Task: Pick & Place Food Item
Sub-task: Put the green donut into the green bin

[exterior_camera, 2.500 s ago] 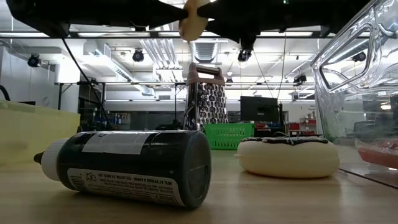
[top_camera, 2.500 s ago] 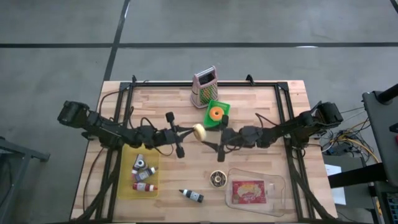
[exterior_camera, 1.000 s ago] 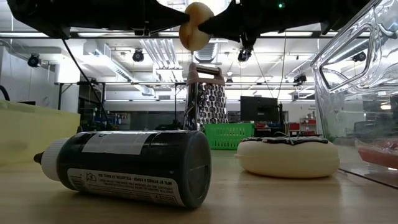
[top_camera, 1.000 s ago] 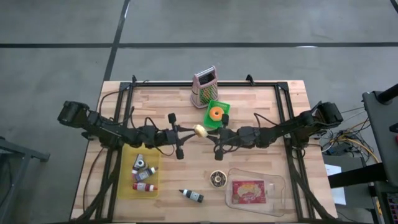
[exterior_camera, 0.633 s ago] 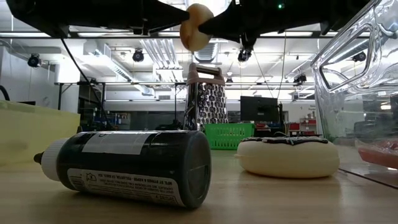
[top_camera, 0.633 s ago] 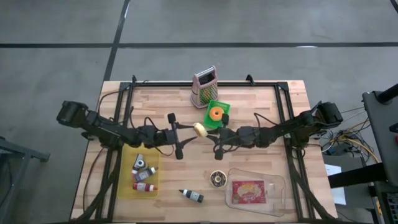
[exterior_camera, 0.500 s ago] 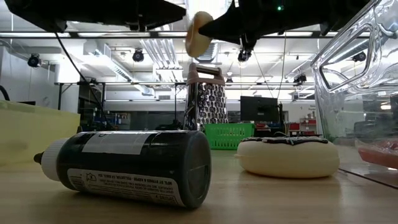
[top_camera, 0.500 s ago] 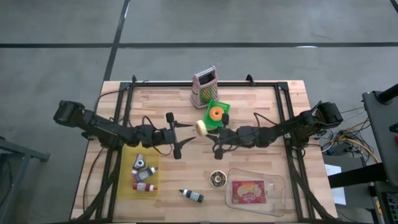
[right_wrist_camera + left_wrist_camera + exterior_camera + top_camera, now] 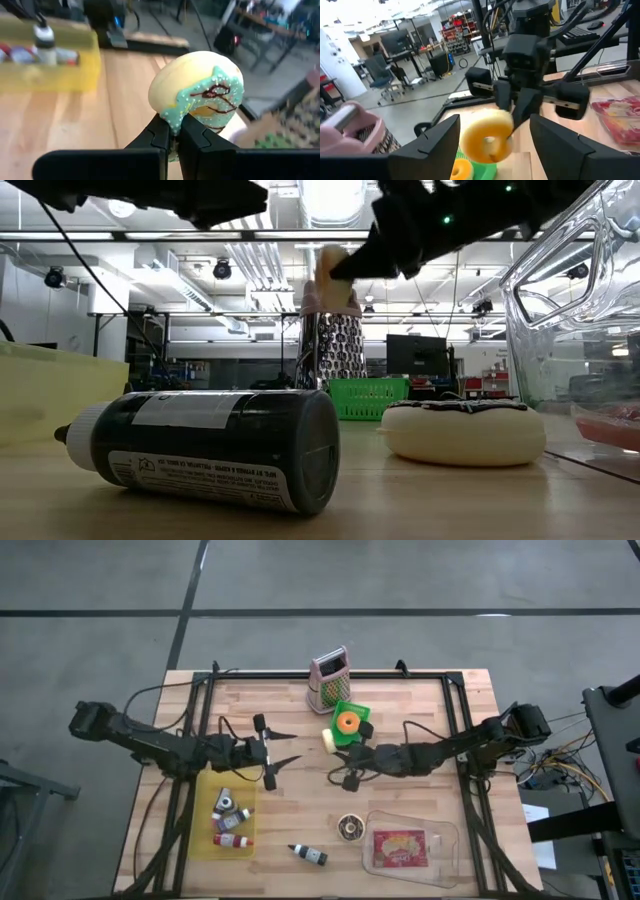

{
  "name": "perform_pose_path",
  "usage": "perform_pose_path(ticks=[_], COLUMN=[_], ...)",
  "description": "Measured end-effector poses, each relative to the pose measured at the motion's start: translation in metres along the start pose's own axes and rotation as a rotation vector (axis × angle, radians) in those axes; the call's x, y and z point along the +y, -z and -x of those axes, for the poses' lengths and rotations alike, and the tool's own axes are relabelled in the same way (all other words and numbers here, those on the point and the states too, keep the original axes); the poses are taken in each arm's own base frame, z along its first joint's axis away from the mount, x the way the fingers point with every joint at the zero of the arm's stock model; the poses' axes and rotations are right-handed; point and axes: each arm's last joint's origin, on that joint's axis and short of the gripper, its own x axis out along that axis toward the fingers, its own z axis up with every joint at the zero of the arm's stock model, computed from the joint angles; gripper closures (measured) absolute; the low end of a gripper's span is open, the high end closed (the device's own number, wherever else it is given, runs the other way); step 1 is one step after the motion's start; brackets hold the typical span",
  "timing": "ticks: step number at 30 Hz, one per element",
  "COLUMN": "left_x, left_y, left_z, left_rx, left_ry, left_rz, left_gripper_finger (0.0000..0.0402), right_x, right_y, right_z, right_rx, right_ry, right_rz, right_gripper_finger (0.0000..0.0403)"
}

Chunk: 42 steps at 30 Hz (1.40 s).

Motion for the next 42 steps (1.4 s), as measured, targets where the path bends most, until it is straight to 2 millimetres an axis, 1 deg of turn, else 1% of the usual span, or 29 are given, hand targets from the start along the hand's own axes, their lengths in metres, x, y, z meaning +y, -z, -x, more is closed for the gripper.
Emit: perform_pose_path(ticks=[3, 7, 14, 18, 22, 26, 31, 32, 36, 40, 42], left_x=[-0.001, -0.003, -0.003, -0.003, -0.003, -0.003, -0.002, -0.002, -0.001, -0.001, -0.001], left_y=[0.006, 0.015, 0.021, 0.022, 0.021, 0.021, 0.02, 0.02, 0.019, 0.018, 0.018], left_z=[0.003, 0.006, 0.008, 0.009, 0.009, 0.009, 0.01, 0.01, 0.011, 0.011, 0.011], left_rx=[0.012, 0.034, 0.051, 0.052, 0.05, 0.05, 0.044, 0.043, 0.035, 0.034, 0.034], left_ry=[0.006, 0.013, 0.016, 0.015, 0.014, 0.014, 0.013, 0.012, 0.011, 0.01, 0.012], left_rz=[0.01, 0.009, 0.022, 0.022, 0.023, 0.023, 0.023, 0.022, 0.026, 0.026, 0.026], left_gripper_finger=[0.016, 0.016, 0.0161, 0.0161, 0.0161, 0.0161, 0.0161, 0.0161, 0.0161, 0.0161, 0.0161], right_x=[-0.006, -0.017, -0.048, -0.065, -0.079, -0.09, -0.098, -0.098, -0.097, -0.095, -0.095], right_y=[-0.001, -0.009, -0.028, -0.037, -0.038, -0.035, -0.024, -0.018, -0.005, 0.003, 0.003], right_z=[-0.005, -0.011, -0.017, -0.021, -0.023, -0.027, -0.034, -0.037, -0.047, -0.056, -0.06], right_rx=[0.099, 0.238, 0.478, 0.529, 0.567, 0.598, 0.648, 0.676, 0.722, 0.759, 0.768], right_ry=[0.026, 0.059, 0.114, 0.065, 0.033, -0.003, -0.028, -0.031, -0.048, -0.084, -0.093], right_rz=[0.006, 0.025, 0.046, 0.009, -0.02, -0.051, -0.065, -0.059, -0.054, -0.049, -0.051], right_gripper_finger=[0.0393, 0.0392, 0.0392, 0.0392, 0.0392, 0.0392, 0.0392, 0.0392, 0.0392, 0.0392, 0.0392])
